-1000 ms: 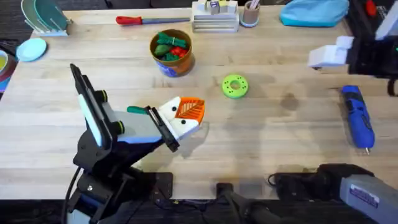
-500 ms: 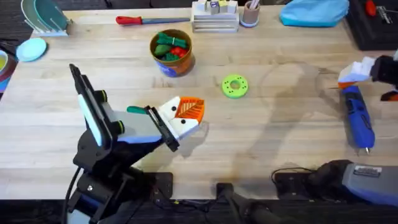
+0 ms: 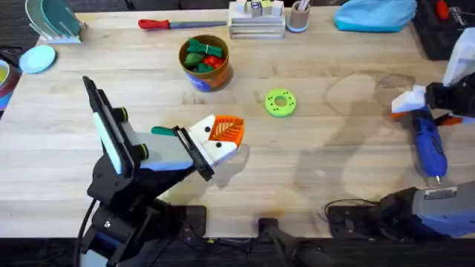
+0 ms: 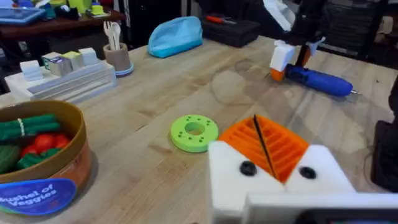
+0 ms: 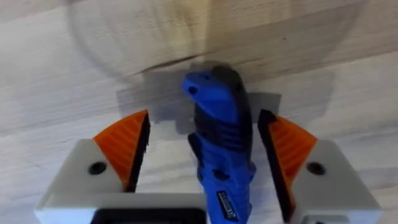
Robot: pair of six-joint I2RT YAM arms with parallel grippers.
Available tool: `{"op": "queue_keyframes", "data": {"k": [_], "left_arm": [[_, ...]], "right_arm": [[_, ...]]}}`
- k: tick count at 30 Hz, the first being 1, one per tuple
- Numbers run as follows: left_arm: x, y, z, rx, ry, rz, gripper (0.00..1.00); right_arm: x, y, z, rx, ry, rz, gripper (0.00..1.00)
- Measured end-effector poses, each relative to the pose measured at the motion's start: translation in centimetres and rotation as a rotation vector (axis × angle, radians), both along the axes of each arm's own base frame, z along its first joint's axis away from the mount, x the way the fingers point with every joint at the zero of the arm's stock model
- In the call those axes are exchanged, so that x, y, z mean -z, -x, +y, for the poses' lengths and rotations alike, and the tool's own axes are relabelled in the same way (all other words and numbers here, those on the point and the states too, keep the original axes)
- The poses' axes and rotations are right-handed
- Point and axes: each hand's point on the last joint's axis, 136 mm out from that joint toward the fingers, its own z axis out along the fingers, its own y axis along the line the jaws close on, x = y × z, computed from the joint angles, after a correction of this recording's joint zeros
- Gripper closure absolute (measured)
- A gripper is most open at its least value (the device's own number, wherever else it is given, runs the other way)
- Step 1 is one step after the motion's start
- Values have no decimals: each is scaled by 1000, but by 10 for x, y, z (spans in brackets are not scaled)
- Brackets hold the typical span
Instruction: Pick up the gripper from the table and insert it into the empty holder that is missing its gripper. Then pick up a screw, insert it into the mounting hole, and use the screwdriver to tighten it. Finally, clean up the table by picking up the vegetable and placing it into the bucket.
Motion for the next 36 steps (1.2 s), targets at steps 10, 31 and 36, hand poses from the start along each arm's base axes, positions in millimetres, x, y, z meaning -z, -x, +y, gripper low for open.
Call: {"op": "queue_keyframes", "data": {"k": [10, 31, 36], "left_arm": [[0, -3, 2, -19, 0, 0, 996], [0, -3, 2, -22, -1, 0, 996], [0, -3, 2, -22, -1, 0, 996]], "right_arm": [[12, 1, -2, -20, -8, 36, 162], [11, 10, -2, -159, -5, 96, 58], [11, 15, -3, -184, 8, 123, 74]]}}
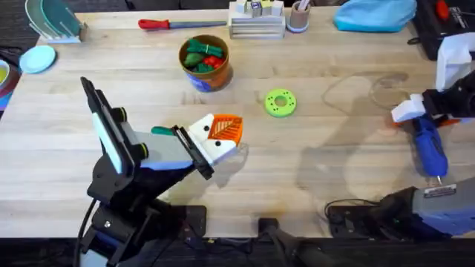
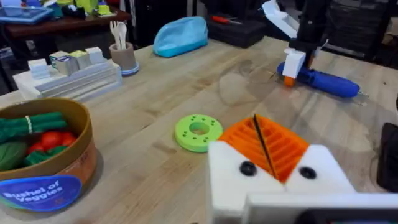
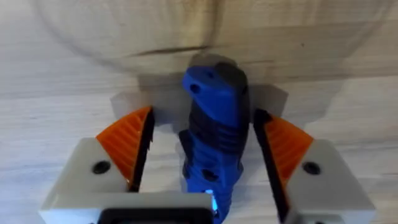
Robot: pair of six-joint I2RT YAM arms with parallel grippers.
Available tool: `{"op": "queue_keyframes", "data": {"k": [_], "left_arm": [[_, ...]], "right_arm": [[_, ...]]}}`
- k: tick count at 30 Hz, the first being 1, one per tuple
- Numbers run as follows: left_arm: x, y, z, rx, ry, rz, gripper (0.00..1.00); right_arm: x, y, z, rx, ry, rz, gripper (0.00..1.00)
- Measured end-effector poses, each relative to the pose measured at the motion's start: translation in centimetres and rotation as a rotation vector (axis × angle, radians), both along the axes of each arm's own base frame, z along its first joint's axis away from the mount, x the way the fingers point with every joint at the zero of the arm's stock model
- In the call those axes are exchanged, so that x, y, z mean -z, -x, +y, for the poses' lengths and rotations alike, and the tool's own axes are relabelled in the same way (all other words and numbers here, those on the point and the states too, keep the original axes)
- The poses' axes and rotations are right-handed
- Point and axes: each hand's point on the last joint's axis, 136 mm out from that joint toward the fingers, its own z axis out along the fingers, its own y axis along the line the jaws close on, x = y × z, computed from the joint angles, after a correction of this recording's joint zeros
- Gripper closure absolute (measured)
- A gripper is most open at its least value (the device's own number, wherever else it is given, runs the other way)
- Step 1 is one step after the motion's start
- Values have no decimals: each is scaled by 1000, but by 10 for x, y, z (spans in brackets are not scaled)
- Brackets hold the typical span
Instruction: Pick up the gripper from the table and insert it into the empty holder that is missing its gripper. Then pick up a screw, insert it into the mounting hole, and use the screwdriver to tighten it. Finally, clean up the table by picking up the vegetable and placing it into the bucket.
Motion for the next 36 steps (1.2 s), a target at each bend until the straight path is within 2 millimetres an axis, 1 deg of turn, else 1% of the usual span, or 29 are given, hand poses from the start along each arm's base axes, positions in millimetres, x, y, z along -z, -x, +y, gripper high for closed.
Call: {"op": "queue_keyframes", "data": {"k": [5, 8, 14, 15, 18, 20, 21, 29, 32, 36], "left_arm": [[0, 0, 0, 0, 0, 0, 996], [0, 0, 0, 0, 0, 0, 996], [0, 0, 0, 0, 0, 0, 996], [0, 0, 0, 0, 0, 0, 996], [0, 0, 0, 0, 0, 0, 996], [0, 0, 0, 0, 0, 0, 996], [0, 0, 0, 0, 0, 0, 996], [0, 0, 0, 0, 0, 0, 996], [0, 0, 0, 0, 0, 0, 996], [0, 0, 0, 0, 0, 0, 996]], "right_arm": [[-1, 5, -2, -22, 11, 27, 142], [-1, 7, -2, -30, 13, 39, 240], [-1, 10, -4, -45, 26, 58, 552], [-1, 10, -5, -47, 30, 59, 649], [0, 13, -8, -49, 45, 74, 854], [0, 14, -10, -50, 54, 79, 957], [0, 14, -10, -48, 56, 79, 980], [-3, 11, -11, -44, 71, 48, 980], [-15, 6, -7, -38, 64, -15, 981], [-41, -4, -2, -34, 71, -130, 981]]}}
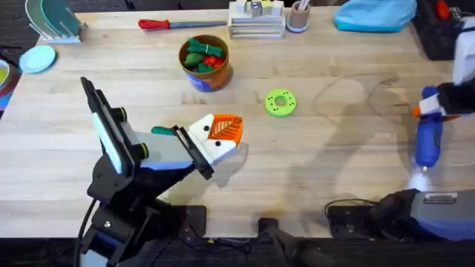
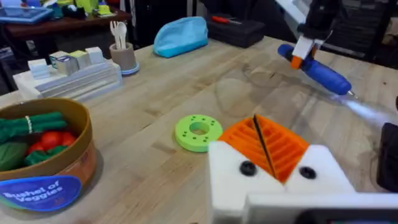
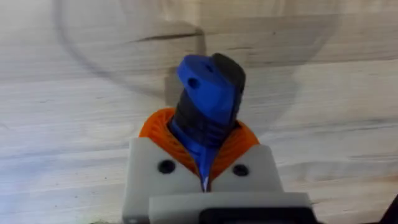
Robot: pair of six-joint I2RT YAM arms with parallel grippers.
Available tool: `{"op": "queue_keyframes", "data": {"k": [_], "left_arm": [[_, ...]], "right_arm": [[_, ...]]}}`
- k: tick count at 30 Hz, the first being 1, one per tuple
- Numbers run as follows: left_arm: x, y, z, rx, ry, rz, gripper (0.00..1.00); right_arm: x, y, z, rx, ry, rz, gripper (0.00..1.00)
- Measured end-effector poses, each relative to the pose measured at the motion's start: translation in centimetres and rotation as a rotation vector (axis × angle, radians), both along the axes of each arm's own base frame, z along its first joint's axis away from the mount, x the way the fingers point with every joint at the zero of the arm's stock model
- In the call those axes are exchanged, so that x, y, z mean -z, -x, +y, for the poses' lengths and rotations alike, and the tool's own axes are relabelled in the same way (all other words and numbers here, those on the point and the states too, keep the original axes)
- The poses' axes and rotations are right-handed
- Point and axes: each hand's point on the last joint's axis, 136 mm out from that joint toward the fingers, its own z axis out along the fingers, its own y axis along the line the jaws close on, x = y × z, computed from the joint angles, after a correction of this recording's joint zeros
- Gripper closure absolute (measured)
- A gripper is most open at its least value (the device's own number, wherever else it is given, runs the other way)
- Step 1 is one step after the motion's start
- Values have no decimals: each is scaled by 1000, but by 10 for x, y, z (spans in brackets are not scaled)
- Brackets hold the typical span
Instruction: Pick up the gripper from the table and insert it into the empty holder that is missing its gripper. Then pick up a screw, insert it into the mounting hole, and use the screwdriver to tighten it. Finally, clean up the table by picking up the vegetable and placing it into the bucket.
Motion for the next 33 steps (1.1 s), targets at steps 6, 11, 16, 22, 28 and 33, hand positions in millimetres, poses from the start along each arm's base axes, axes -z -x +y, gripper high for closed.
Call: {"op": "queue_keyframes", "data": {"k": [6, 11, 16, 22, 28, 33], "left_arm": [[0, 0, 0, 0, 0, 0, 996], [0, 0, 0, 0, 0, 0, 996], [0, 0, 0, 0, 0, 0, 996], [0, 0, 0, 0, 0, 0, 996], [0, 0, 0, 0, 0, 0, 996], [0, 0, 0, 0, 0, 0, 996]], "right_arm": [[-54, -20, 7, 45, 36, -252, 981], [-112, -37, 38, -2, 0, -511, 981], [-176, -52, 90, -135, -3, -761, 981], [-270, -60, 151, -238, -46, -1163, 981], [-321, -47, 224, -362, -255, -1420, 981], [-317, -38, 301, -530, -528, -1476, 981]]}}
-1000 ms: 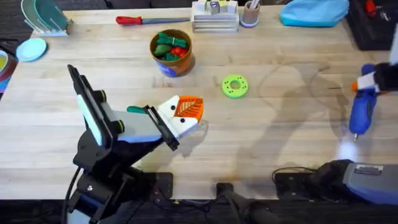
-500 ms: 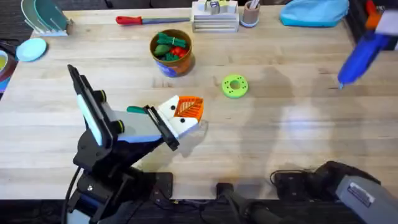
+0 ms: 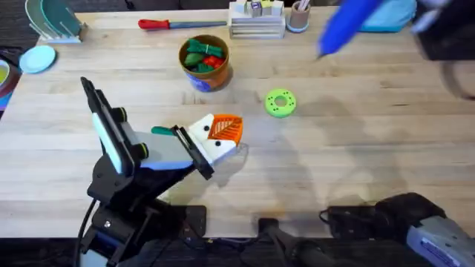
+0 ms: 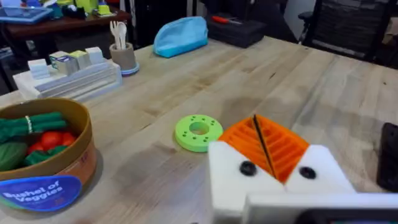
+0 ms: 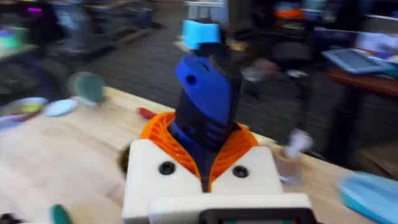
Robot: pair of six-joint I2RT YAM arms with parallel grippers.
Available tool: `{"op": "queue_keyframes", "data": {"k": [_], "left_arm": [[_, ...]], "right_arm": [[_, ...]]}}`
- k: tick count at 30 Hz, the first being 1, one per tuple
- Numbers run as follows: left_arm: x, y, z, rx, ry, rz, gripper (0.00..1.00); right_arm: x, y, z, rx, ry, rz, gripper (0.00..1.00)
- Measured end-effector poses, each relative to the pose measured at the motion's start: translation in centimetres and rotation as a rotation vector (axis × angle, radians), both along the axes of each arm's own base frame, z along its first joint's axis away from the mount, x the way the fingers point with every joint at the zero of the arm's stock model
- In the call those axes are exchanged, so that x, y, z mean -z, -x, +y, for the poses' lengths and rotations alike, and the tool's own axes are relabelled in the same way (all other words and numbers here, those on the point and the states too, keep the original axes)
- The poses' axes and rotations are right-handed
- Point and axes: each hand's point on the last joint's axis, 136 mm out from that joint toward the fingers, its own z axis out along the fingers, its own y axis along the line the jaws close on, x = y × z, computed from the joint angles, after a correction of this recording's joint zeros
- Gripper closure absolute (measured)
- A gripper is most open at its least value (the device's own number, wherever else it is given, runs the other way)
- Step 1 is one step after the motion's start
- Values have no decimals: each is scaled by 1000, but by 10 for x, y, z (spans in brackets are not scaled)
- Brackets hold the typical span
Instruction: Pick up the gripper from the table and insert it into the empty holder that is missing its gripper. Then pick up a screw, insert it into the mounting hole, and use the screwdriver to tighten it. Finally, clean up the table by picking up the vegetable and placing it into the bucket.
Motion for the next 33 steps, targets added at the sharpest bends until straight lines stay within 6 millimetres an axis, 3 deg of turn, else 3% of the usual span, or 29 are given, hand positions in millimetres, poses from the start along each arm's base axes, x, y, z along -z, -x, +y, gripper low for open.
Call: {"op": "queue_keyframes", "data": {"k": [7, 12, 16, 21, 33], "left_arm": [[0, 0, 0, 0, 0, 0, 996], [0, 0, 0, 0, 0, 0, 996], [0, 0, 0, 0, 0, 0, 996], [0, -1, 0, -4, 0, 0, 996], [0, -1, 0, -4, 0, 0, 996]], "right_arm": [[30, 25, 103, -345, -54, 8, 981], [20, 56, 163, -544, -96, -58, 981], [13, 86, 198, -677, -129, -104, 981], [27, 96, 213, -726, -106, -64, 981], [32, 99, 215, -739, 1, -172, 981]]}}
